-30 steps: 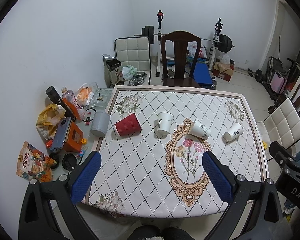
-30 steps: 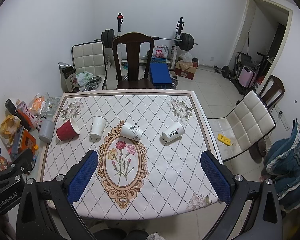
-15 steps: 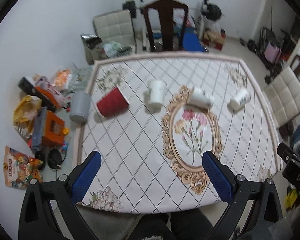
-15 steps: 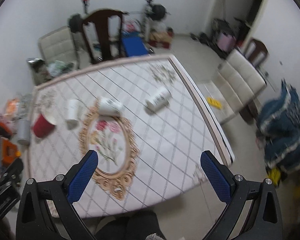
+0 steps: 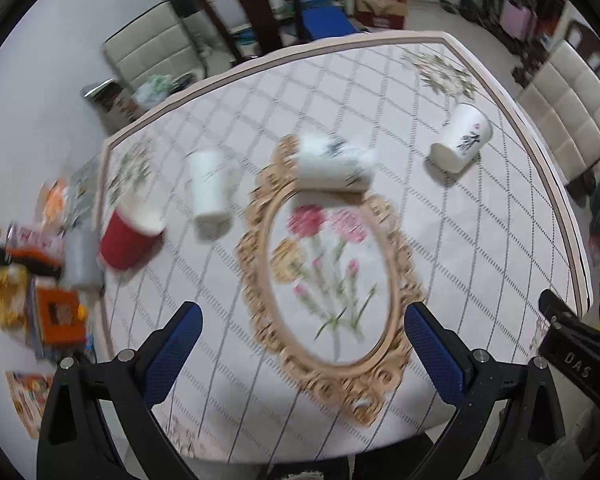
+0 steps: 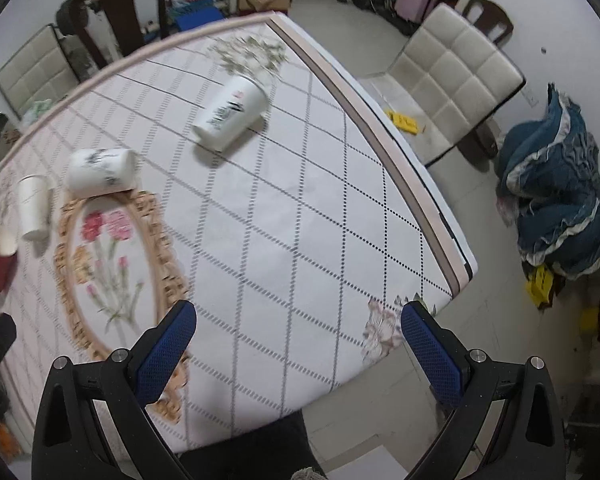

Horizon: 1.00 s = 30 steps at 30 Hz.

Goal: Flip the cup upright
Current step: 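Reach the left tool to the lying white cup and close on it, then lift the white cup with the left tool and rotate it opening-up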

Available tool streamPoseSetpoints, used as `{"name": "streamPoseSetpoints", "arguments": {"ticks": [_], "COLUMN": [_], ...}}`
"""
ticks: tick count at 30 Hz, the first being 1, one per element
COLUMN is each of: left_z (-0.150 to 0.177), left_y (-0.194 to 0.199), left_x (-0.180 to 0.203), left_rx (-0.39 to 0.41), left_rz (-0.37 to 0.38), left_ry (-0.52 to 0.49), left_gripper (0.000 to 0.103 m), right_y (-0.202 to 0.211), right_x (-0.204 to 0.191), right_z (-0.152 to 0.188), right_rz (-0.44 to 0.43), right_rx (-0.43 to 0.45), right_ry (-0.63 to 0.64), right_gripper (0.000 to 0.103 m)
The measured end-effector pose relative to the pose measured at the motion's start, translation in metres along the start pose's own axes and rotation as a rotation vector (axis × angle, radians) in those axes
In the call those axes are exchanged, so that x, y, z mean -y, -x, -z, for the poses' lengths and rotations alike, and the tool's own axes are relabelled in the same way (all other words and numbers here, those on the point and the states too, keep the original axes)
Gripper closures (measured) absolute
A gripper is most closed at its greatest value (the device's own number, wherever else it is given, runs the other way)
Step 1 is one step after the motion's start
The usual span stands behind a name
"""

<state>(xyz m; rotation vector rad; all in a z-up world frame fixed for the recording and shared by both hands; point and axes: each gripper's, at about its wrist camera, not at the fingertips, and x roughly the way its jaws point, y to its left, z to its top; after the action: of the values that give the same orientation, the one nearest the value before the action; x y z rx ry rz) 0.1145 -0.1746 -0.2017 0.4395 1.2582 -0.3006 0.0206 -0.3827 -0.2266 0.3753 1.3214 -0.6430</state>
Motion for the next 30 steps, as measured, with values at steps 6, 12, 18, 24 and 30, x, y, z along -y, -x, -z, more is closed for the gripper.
{"name": "streamPoseSetpoints", "arguments": {"ticks": [6,12,18,24,30], "left_z": [-0.068,-0.124,-0.153,-0.165,-0.163], "left_y": [-0.038,-0.083,-0.111,-0.14,-0.152], "left_x": [0.06,0.116,0.151,0.182,0.203], "left_rx": [0.002,-0.025,-0.039,-0.098,-0.113], "left_rz": [0.001,0.027,0.055,0.079,0.081], "left_ry": [-0.171,-0.341,-0.438,-0.487,-0.545], "left_gripper": [0.0,0.005,0.016,0.022,0.042], "right_y": [-0.059,-0.118,-0.16,-0.181,-0.191], "right_x": [0.028,0.045,0.062,0.073,0.081], "right_z": [-0.048,-0.09,-0.117,-0.133,-0.137], "right_rz": [0.019,0.055,0.069,0.071,0.069], "right_rx": [-0.069,-0.124,-0.174,-0.194,-0.202], "right_ry": [-0.022,-0.035,-0.066,-0.07,-0.071], "right_gripper": [0.0,0.0,0.0,0.0,0.0]}}
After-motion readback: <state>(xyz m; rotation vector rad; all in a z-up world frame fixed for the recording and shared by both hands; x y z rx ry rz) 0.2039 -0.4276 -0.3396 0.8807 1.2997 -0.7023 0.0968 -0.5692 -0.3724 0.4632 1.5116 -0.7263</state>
